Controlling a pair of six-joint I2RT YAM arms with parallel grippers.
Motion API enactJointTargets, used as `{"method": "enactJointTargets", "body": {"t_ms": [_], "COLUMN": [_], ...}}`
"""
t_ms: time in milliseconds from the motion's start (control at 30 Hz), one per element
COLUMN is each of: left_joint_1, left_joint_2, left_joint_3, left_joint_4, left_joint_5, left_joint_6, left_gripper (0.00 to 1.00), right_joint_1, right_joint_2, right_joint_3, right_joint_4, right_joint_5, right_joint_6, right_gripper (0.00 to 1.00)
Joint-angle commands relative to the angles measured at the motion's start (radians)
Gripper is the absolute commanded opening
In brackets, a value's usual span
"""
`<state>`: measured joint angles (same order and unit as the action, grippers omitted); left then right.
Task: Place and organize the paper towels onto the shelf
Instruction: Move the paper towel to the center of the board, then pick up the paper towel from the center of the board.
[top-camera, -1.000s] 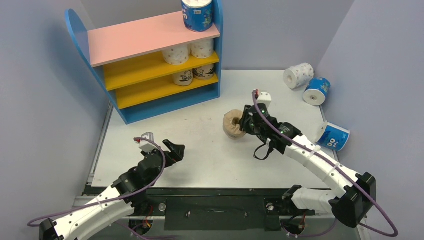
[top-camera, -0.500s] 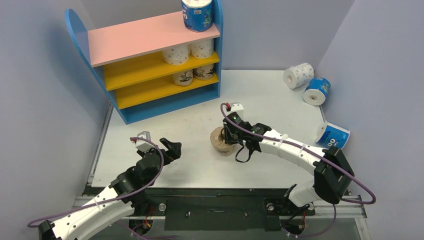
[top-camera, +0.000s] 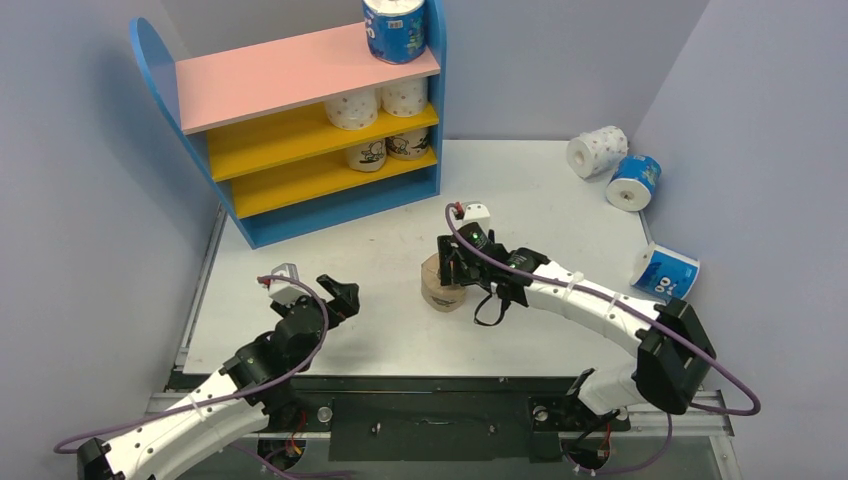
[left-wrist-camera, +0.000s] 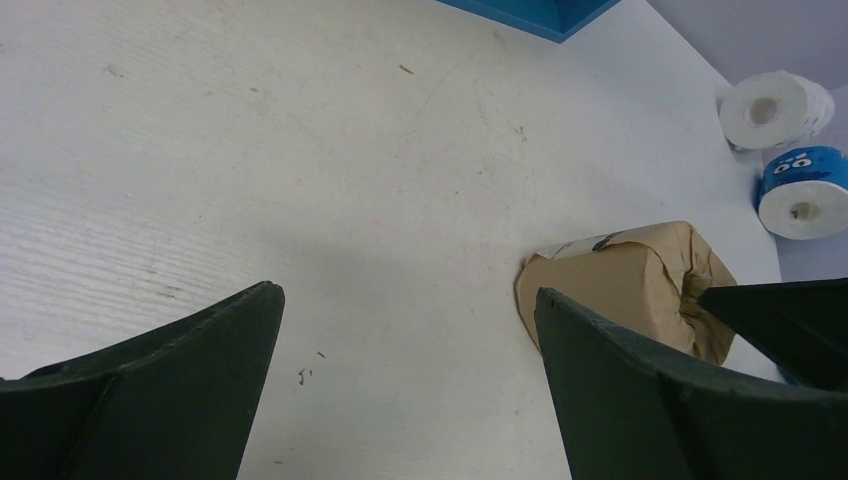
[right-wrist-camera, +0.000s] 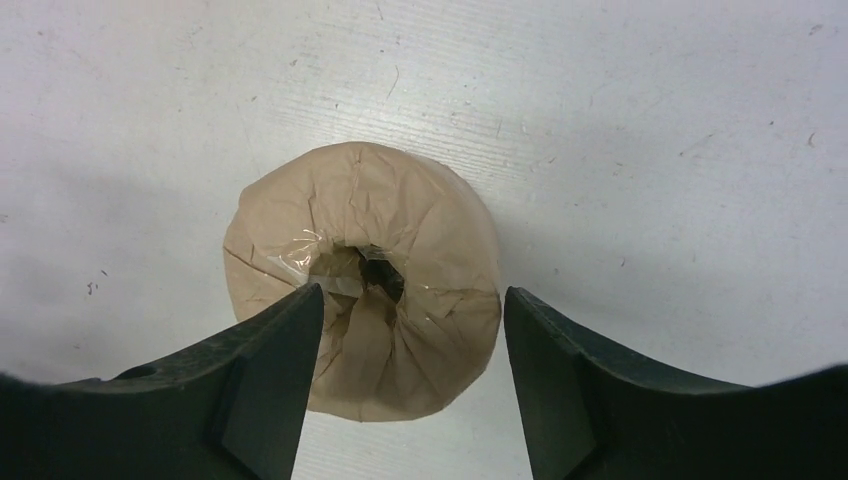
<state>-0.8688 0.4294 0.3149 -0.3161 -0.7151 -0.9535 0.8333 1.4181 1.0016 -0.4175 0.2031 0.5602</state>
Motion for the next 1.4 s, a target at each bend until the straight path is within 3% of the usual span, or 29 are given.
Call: {"method": "enactJointTargets", "body": {"t_ms": [0, 200, 267, 333, 533, 733, 933, 1033, 1167, 1367], "left_joint_1": [-0.001, -0.001, 0.002, 0.007, 0.022, 0.105, 0.109, 0.104, 0.094, 0.08], "left_joint_2": [0.039, 0.064, 0.051, 0.033, 0.042, 0.298, 0.507, 0.593, 0.701, 0.832], "left_joint_3": [0.057, 0.089, 0.079, 0.064, 0.032, 0.201, 0.316, 0.399, 0.465, 0.525], "left_joint_4": [-0.03, -0.035, 0.04, 0.125, 0.29, 0.23, 0.272, 0.232, 0.2, 0.192], "left_joint_5": [-0.032, -0.03, 0.027, 0.127, 0.276, 0.542, 0.681, 0.7, 0.711, 0.715], "left_joint_6": [-0.042, -0.115, -0.03, 0.072, 0.092, 0.069, 0.145, 0.165, 0.202, 0.198], "left_gripper": [0.96, 0.96, 0.96, 0.96, 0.97, 0.96, 0.97, 0.99, 0.89, 0.83], "right_joint_1": [0.008, -0.023, -0.044, -0.077, -0.216, -0.222, -0.219, -0.218, -0.211, -0.197], "right_joint_2": [-0.098, -0.181, -0.219, -0.284, -0.426, -0.501, -0.52, -0.526, -0.521, -0.499], "right_joint_3": [0.019, -0.022, -0.072, -0.134, -0.328, -0.39, -0.419, -0.428, -0.433, -0.431], "right_joint_4": [-0.015, 0.016, 0.067, 0.133, 0.307, 0.308, 0.298, 0.285, 0.273, 0.264], "right_joint_5": [0.065, 0.156, 0.142, 0.106, -0.078, -0.019, -0.045, -0.045, -0.042, -0.03], "right_joint_6": [0.004, 0.128, 0.174, 0.199, 0.244, 0.256, 0.208, 0.189, 0.17, 0.16], "right_gripper": [0.63, 0.68, 0.69, 0.7, 0.85, 0.82, 0.78, 0.77, 0.77, 0.76]}}
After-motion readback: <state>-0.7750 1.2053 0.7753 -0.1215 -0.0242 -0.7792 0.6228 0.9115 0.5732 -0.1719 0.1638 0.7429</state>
